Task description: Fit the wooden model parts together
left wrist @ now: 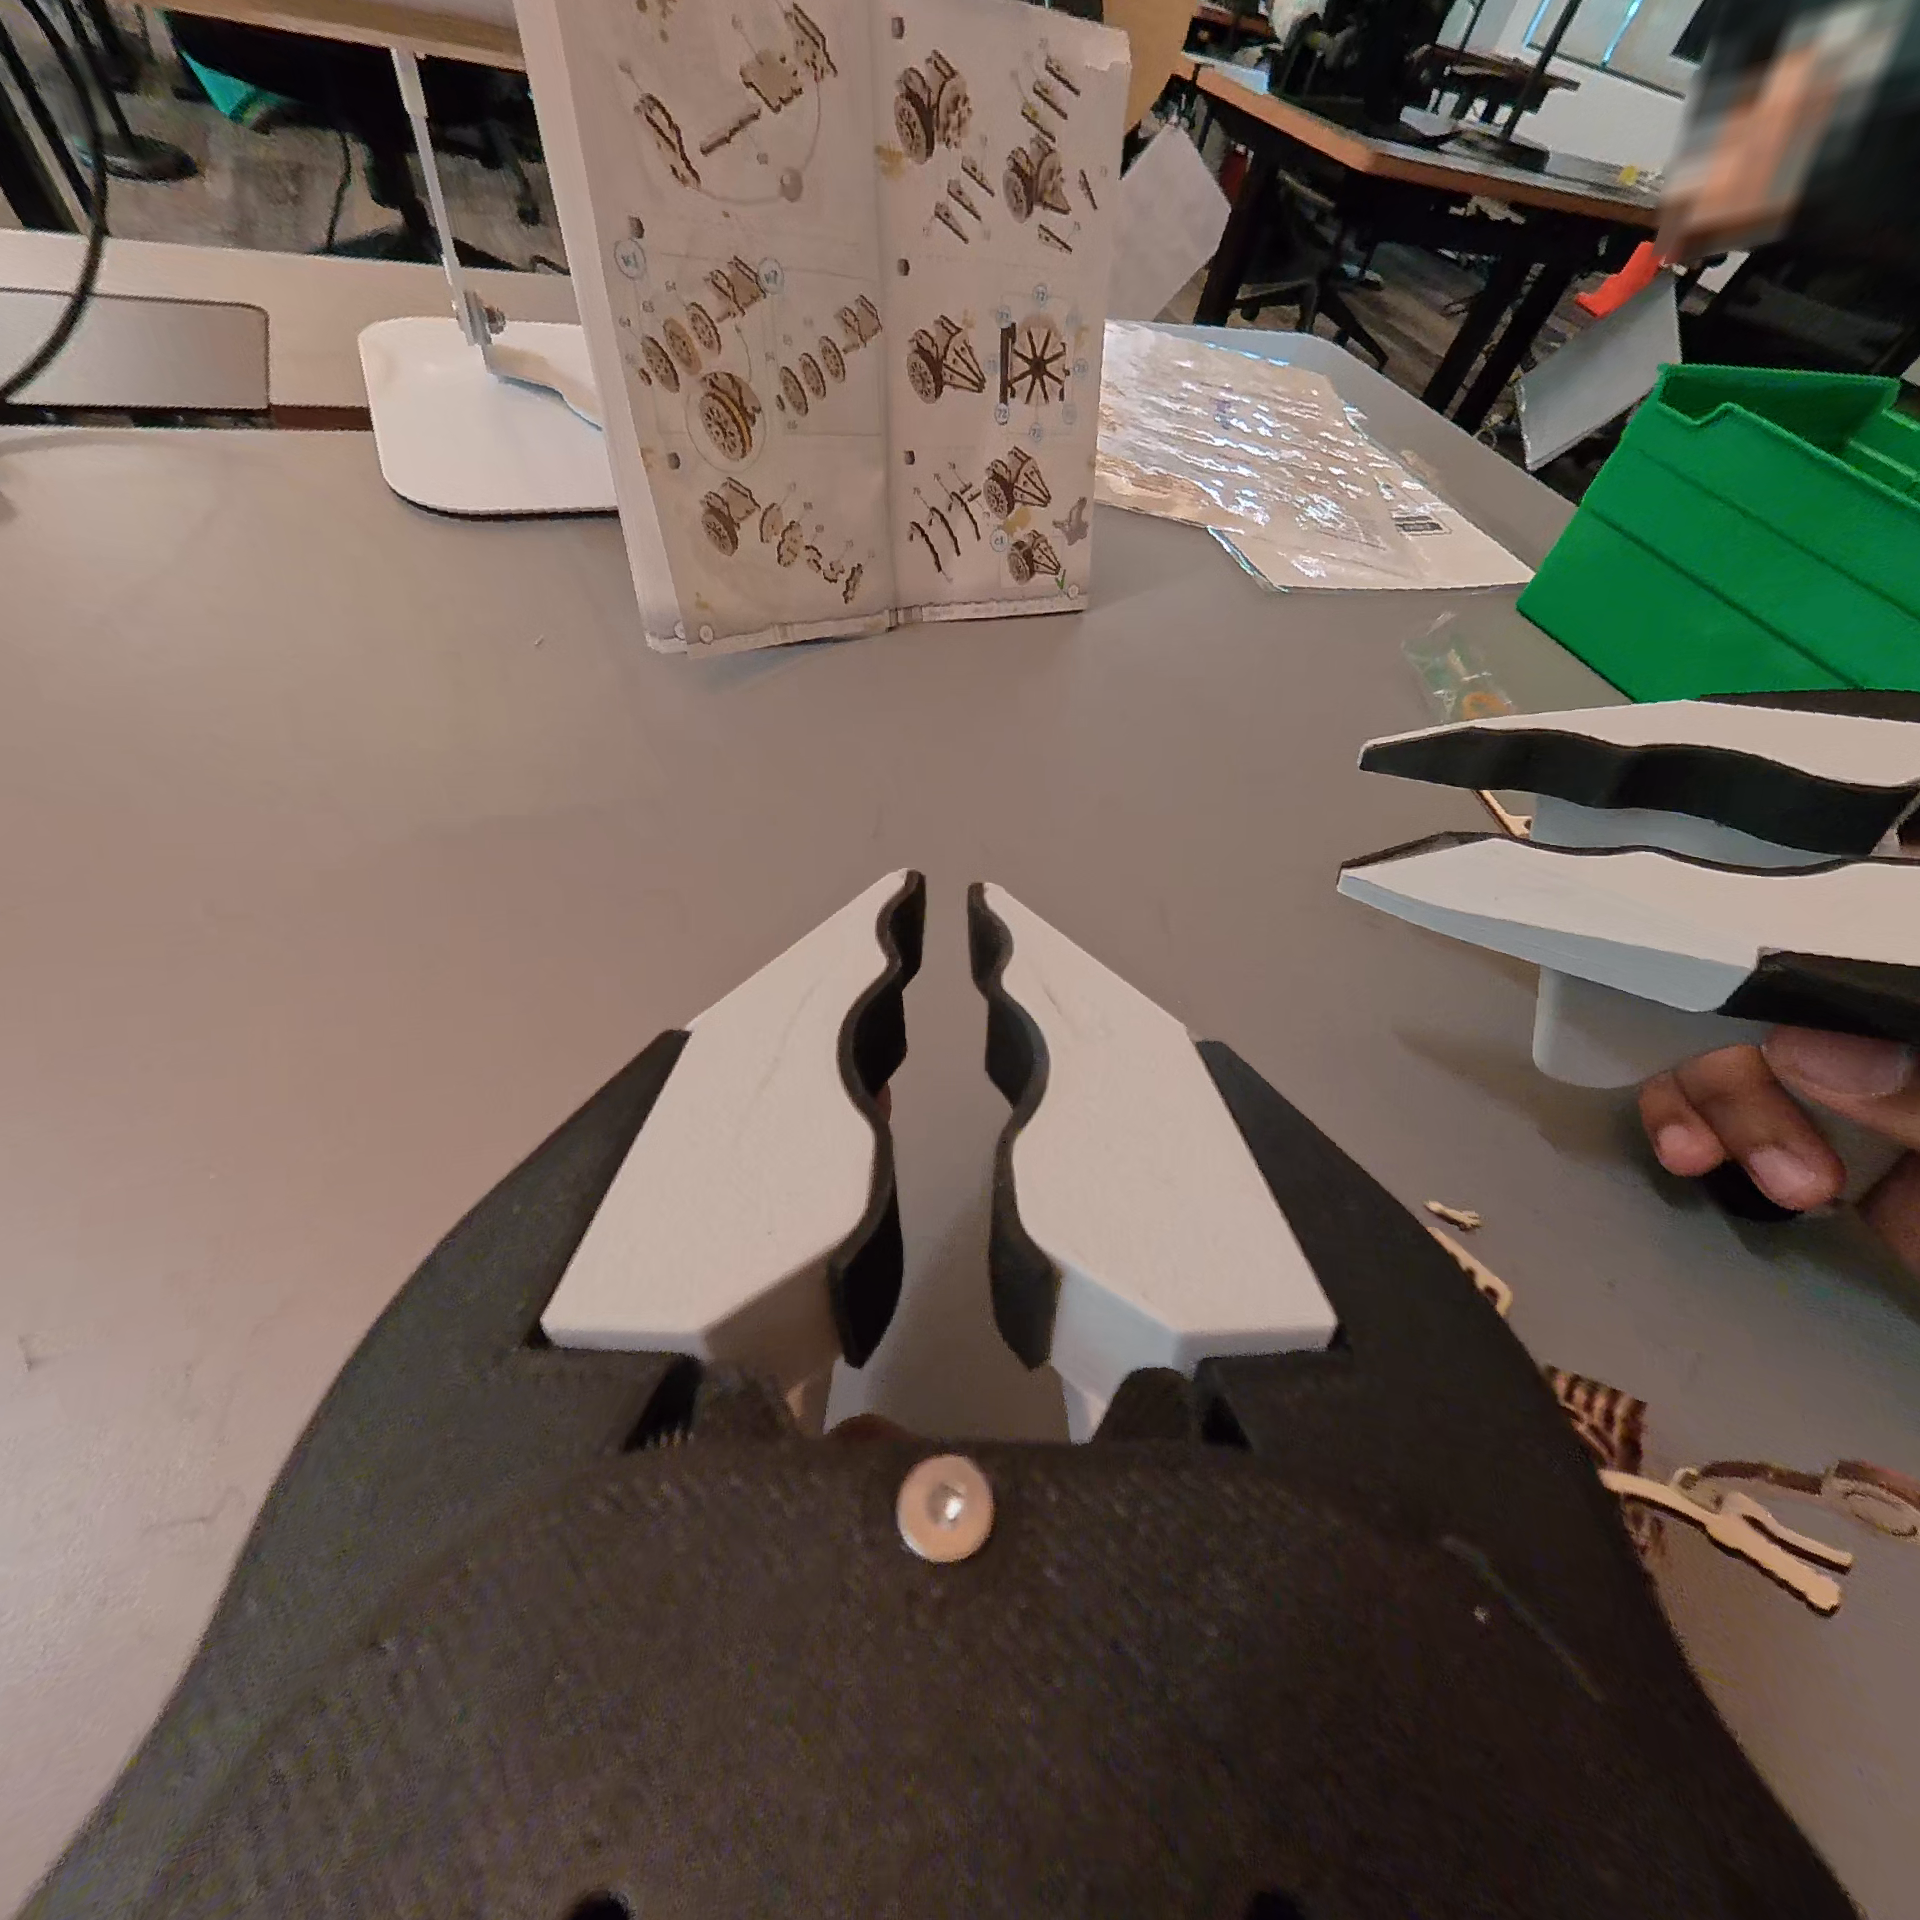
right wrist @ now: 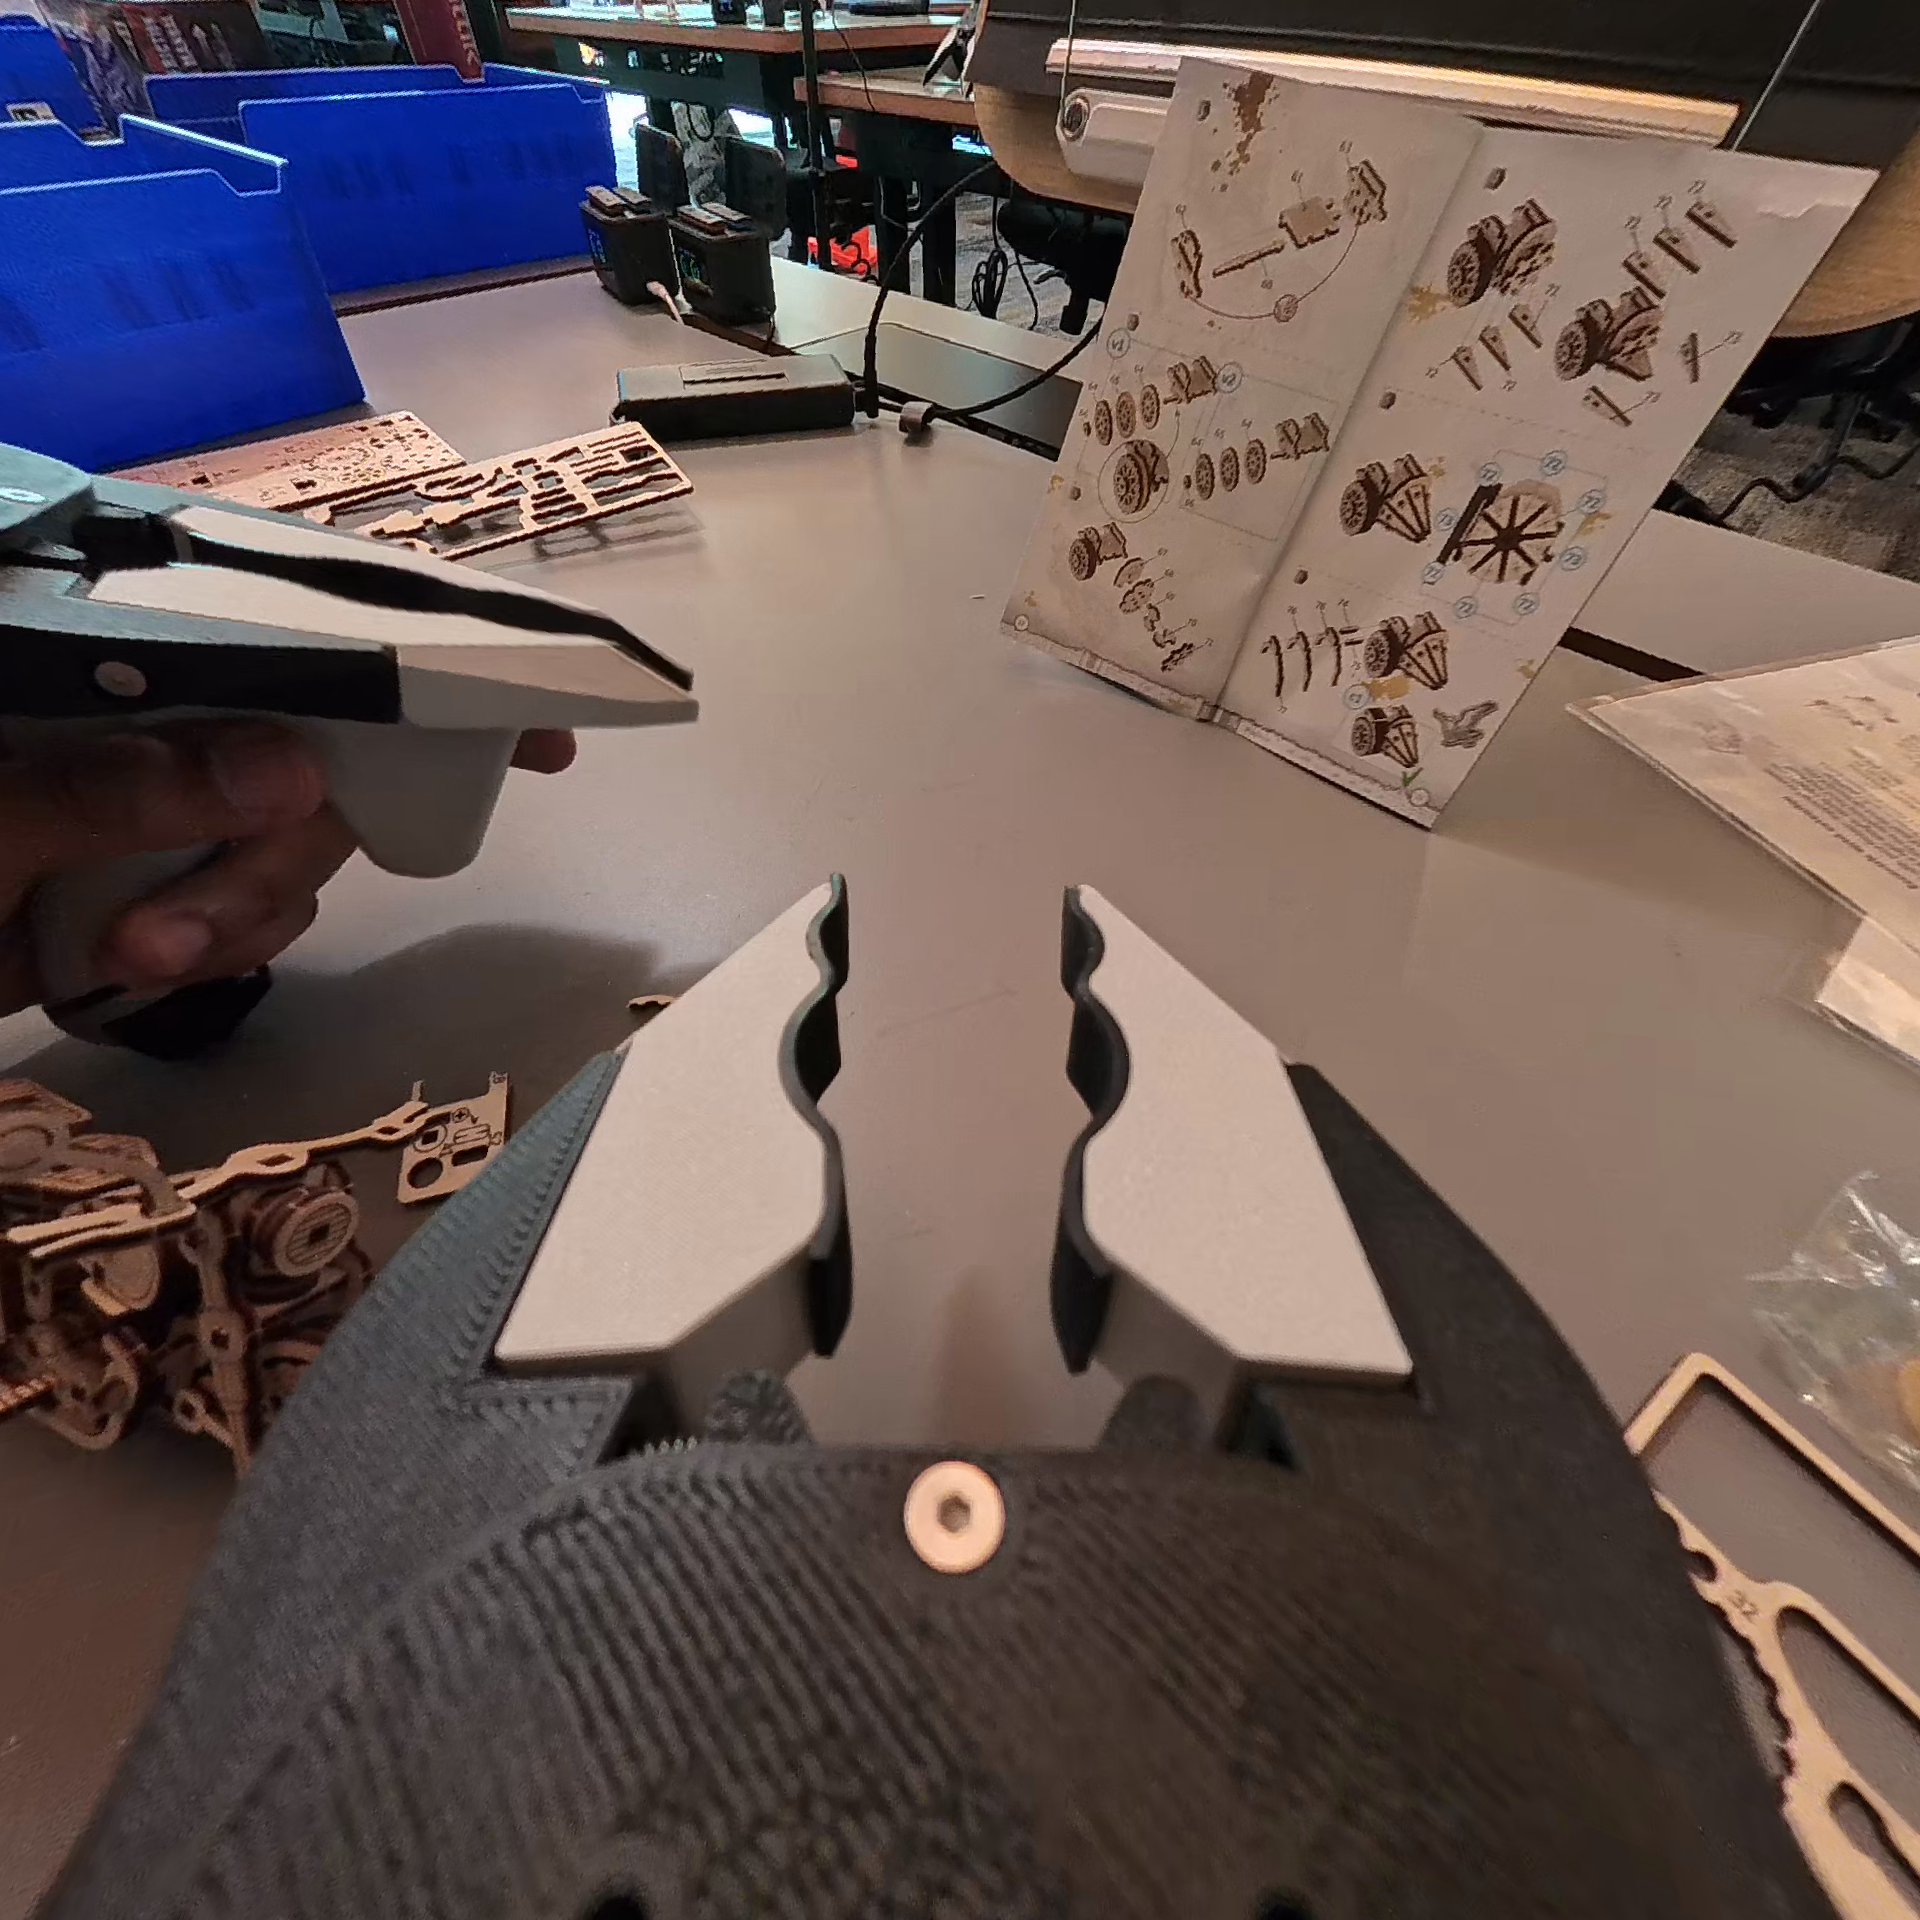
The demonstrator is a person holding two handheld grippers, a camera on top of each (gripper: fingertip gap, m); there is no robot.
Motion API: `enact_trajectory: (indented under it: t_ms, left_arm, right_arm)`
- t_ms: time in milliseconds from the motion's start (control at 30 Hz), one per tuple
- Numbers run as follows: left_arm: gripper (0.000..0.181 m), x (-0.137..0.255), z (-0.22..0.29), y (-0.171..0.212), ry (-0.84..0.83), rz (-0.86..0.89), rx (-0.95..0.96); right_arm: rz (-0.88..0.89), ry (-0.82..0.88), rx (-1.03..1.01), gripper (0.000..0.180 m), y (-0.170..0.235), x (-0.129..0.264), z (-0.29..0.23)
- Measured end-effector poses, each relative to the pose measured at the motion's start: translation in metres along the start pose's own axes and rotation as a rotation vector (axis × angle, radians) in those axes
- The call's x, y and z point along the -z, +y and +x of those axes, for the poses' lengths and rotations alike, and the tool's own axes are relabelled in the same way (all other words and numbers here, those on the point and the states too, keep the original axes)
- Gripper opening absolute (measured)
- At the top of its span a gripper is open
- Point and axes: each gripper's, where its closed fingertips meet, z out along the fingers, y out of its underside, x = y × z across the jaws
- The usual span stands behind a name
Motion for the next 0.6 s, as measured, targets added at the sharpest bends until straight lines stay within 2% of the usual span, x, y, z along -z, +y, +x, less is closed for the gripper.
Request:
enact_trajectory:
  t_ms: [67, 167, 300, 367, 433, 467, 500, 533, 567, 600]
  left_arm:
    - [0.02, -0.001, 0.005, 0.003, 0.042, -0.023, 0.013]
    - [0.052, -0.001, 0.009, 0.007, 0.117, -0.051, 0.045]
    - [0.075, 0.021, -0.024, -0.016, 0.04, -0.076, -0.001]
    - [0.089, 0.047, -0.055, -0.013, -0.022, -0.266, -0.076]
    - [0.1, 0.088, -0.078, 0.015, -0.014, -0.565, -0.116]
    - [0.112, 0.11, -0.091, 0.028, -0.031, -0.675, -0.126]
    - [0.114, 0.125, -0.108, 0.033, -0.096, -0.713, -0.151]
    - [0.104, 0.137, -0.122, 0.036, -0.151, -0.73, -0.169]
    - [0.1, 0.148, -0.127, 0.044, -0.162, -0.772, -0.166]
    - [0.103, 0.157, -0.126, 0.054, -0.142, -0.829, -0.166]
  right_arm:
    - [0.0, 0.0, 0.001, 0.041, 0.0, 0.0, 0.0]
    - [-0.002, 0.0, -0.001, 0.041, 0.0, 0.0, 0.0]
    - [-0.009, -0.002, -0.009, 0.041, 0.001, -0.001, 0.001]
    - [-0.02, -0.007, -0.017, 0.042, 0.002, -0.002, 0.001]
    - [-0.043, -0.006, -0.033, 0.042, 0.005, -0.005, 0.003]
    - [-0.056, -0.008, -0.042, 0.042, 0.007, -0.006, 0.003]
    - [-0.066, -0.012, -0.051, 0.042, 0.008, -0.008, 0.003]
    - [-0.068, -0.017, -0.06, 0.042, 0.008, -0.009, 0.003]
    - [-0.065, -0.023, -0.069, 0.042, 0.007, -0.011, 0.003]
    - [-0.061, -0.027, -0.075, 0.042, 0.006, -0.012, 0.003]
